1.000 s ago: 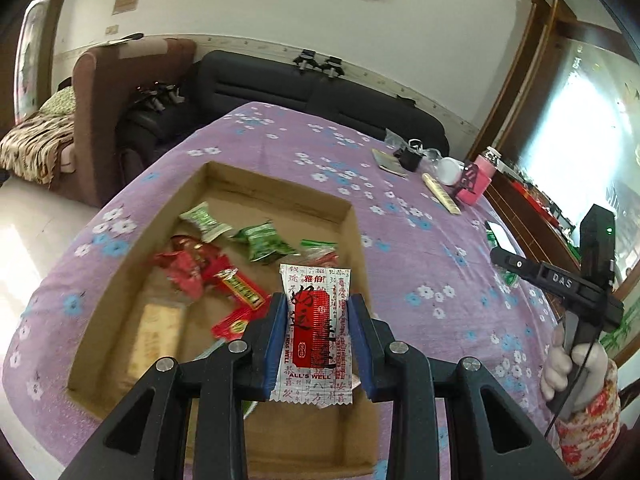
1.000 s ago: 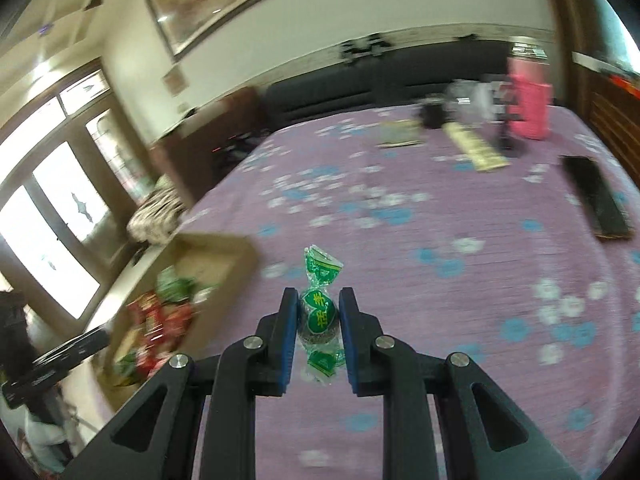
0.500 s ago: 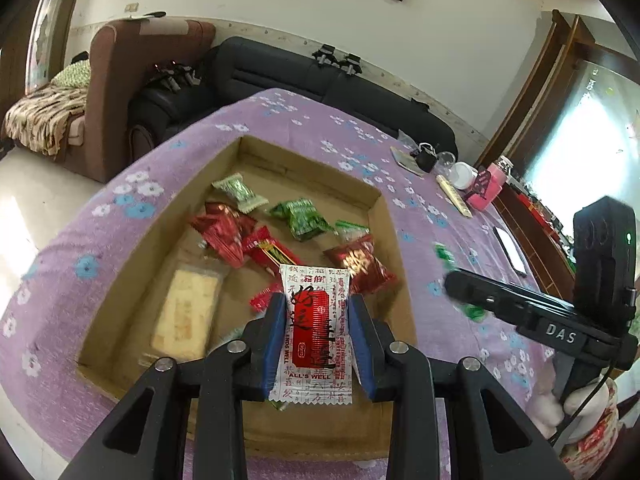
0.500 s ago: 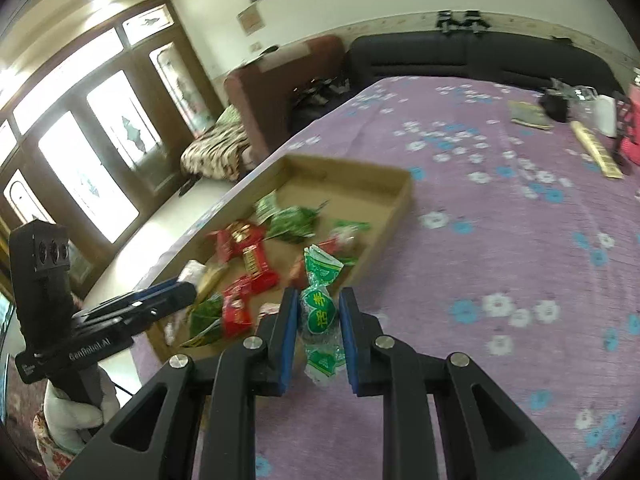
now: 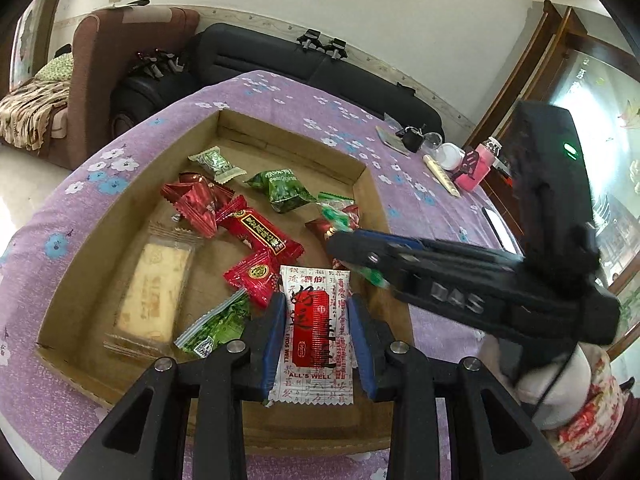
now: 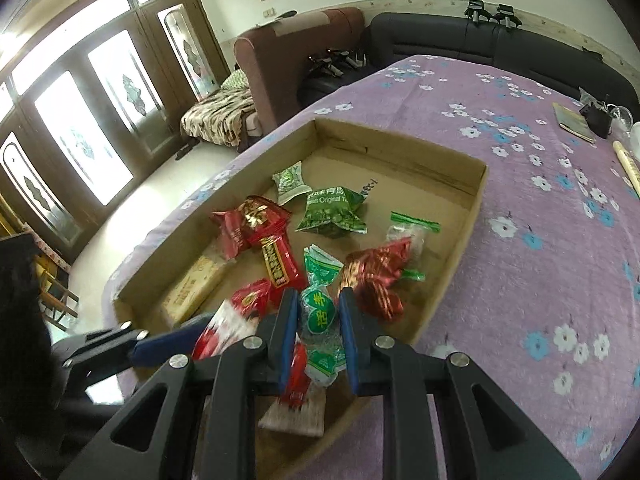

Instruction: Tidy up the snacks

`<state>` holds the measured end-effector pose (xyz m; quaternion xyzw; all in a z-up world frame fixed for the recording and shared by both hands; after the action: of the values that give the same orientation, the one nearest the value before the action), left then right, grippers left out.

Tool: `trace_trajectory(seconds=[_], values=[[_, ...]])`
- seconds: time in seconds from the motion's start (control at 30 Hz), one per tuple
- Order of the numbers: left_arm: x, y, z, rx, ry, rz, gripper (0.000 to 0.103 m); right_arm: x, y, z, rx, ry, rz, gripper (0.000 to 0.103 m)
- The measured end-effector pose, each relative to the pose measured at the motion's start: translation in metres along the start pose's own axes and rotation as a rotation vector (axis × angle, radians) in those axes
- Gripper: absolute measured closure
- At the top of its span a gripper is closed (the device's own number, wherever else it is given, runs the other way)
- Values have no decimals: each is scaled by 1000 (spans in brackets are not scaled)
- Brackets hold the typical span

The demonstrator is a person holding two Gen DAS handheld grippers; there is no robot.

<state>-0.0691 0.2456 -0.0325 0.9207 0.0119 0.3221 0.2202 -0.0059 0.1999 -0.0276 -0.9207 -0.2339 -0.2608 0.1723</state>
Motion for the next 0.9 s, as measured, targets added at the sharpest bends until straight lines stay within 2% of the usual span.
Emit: trace_trajectory(seconds=[0.1, 0.27, 0.37, 0.43, 0.5, 0.67, 0.9], values=[[-1, -1, 0, -8, -3, -5, 66, 7, 2, 9, -12, -4, 3, 83], [-1, 0, -7, -33, 6, -29, 42, 10, 3, 17, 10, -17, 29, 82], [1, -2, -12, -32, 17, -36, 41, 12, 2, 9, 44, 0, 48, 81], [3, -5, -14, -32, 23, -44, 41, 15, 1, -2, 52, 23, 47, 76], [4, -5, -17, -27, 31, -49, 41, 17, 2, -17, 46, 62, 46, 70], [6, -1, -20, -18, 42, -42, 40, 14, 17, -52, 28, 142, 76, 68], [9, 22, -23, -10, 54, 3, 39, -13, 44, -79, -31, 211, 136, 62]])
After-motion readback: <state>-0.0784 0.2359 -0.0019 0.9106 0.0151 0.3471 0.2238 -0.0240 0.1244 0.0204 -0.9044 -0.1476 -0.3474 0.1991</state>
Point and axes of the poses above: each gripper's, at about its wrist camera, not at the fingertips, and z roughly the way its jaws point, y to its right, x to its top, the point moved 9 cm from there along z, roughly the way its jaws point, and after that the axes turned 5 degrees about -y, right-handed, at the moved point
